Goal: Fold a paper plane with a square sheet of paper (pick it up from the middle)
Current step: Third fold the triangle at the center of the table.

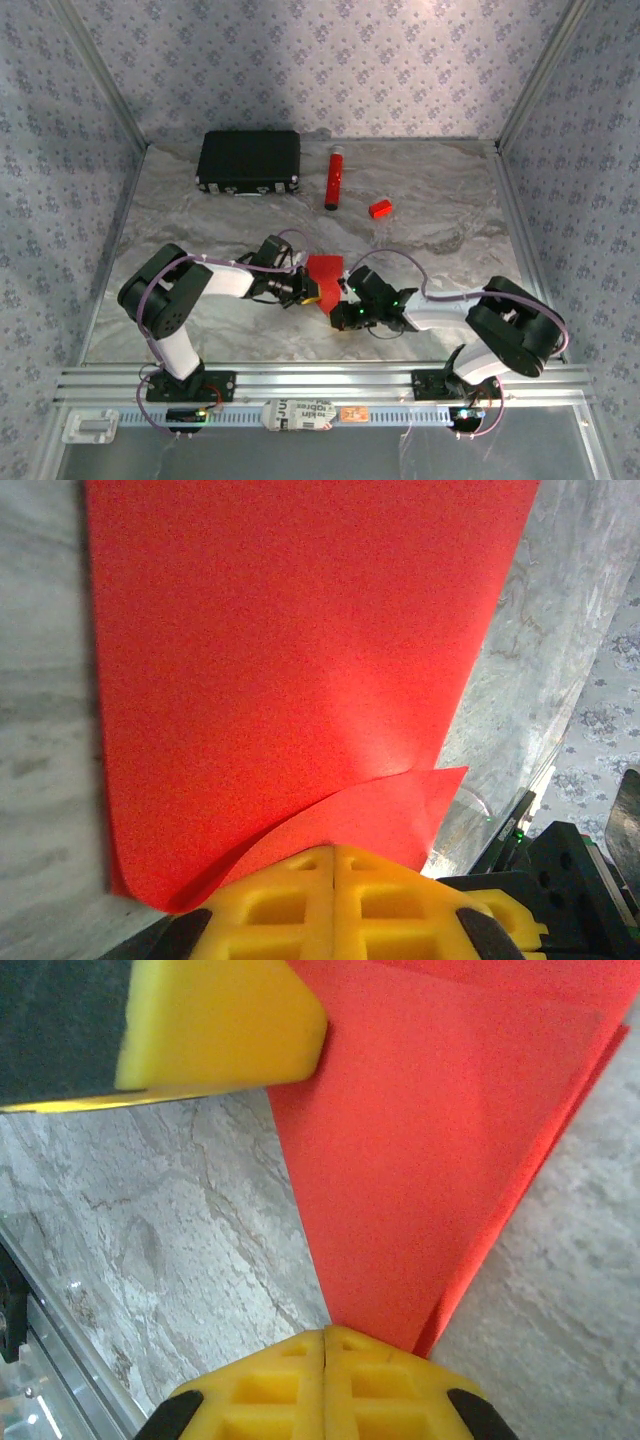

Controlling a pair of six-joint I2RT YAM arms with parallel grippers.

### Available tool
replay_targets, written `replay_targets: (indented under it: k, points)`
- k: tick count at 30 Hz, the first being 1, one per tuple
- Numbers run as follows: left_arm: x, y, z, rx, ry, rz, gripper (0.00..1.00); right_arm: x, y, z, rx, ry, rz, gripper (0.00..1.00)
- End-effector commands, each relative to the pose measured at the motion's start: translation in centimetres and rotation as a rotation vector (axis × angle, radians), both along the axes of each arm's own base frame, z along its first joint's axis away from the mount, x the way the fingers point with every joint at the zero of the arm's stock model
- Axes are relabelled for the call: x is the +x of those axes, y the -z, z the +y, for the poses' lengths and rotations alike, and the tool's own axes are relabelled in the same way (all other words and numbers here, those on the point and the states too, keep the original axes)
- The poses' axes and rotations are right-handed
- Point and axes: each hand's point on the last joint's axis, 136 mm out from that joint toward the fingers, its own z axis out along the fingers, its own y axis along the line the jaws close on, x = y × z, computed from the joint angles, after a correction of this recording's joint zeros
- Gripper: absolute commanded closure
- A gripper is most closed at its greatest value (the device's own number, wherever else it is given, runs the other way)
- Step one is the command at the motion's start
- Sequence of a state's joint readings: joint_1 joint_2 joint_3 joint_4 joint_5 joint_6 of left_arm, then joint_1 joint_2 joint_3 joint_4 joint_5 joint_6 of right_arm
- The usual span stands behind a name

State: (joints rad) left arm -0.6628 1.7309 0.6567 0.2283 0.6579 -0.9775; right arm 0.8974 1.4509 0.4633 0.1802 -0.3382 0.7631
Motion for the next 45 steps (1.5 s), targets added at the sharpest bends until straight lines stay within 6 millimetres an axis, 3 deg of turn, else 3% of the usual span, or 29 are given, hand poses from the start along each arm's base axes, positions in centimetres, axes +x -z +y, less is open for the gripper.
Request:
replay_targets:
  k: [1, 8, 15, 17, 25, 36, 41, 45]
  points:
    - [-1.3, 3.7, 2.8, 0.152, -0.043, 0.097, 1.0, -2.6, 2.4, -3.0, -0.107, -0.012, 0.102, 0.94]
    - [-1.2, 3.6, 2.8, 0.147, -0.047, 0.096, 1.0, -2.8, 1.9, -3.9, -0.119, -0.007, 0.1, 0.94]
    - [-1.1, 3.3, 2.6, 0.136, -0.052, 0.091, 1.0, -0.3, -3.1, -1.1, 0.018, 0.011, -0.001, 0.94]
    - [-1.1, 3.3, 2.6, 0.134, -0.052, 0.09, 1.0, 0.5, -3.5, -0.5, 0.025, 0.017, -0.012, 0.94]
    - [-1.0, 3.4, 2.4, 0.125, -0.055, 0.094, 1.0, 2.6, -2.5, 1.3, 0.028, 0.059, 0.013, 0.94]
    - [-0.9, 3.4, 2.3, 0.12, -0.055, 0.092, 1.0, 4.0, -2.3, 1.0, 0.014, 0.127, 0.025, 0.92]
    - [-1.0, 3.4, 2.3, 0.119, -0.054, 0.095, 1.0, 3.8, -0.6, 0.3, -0.024, 0.138, 0.072, 0.93]
    - [-0.9, 3.4, 2.3, 0.119, -0.056, 0.095, 1.0, 2.5, 1.7, -1.3, -0.096, 0.146, 0.125, 0.95]
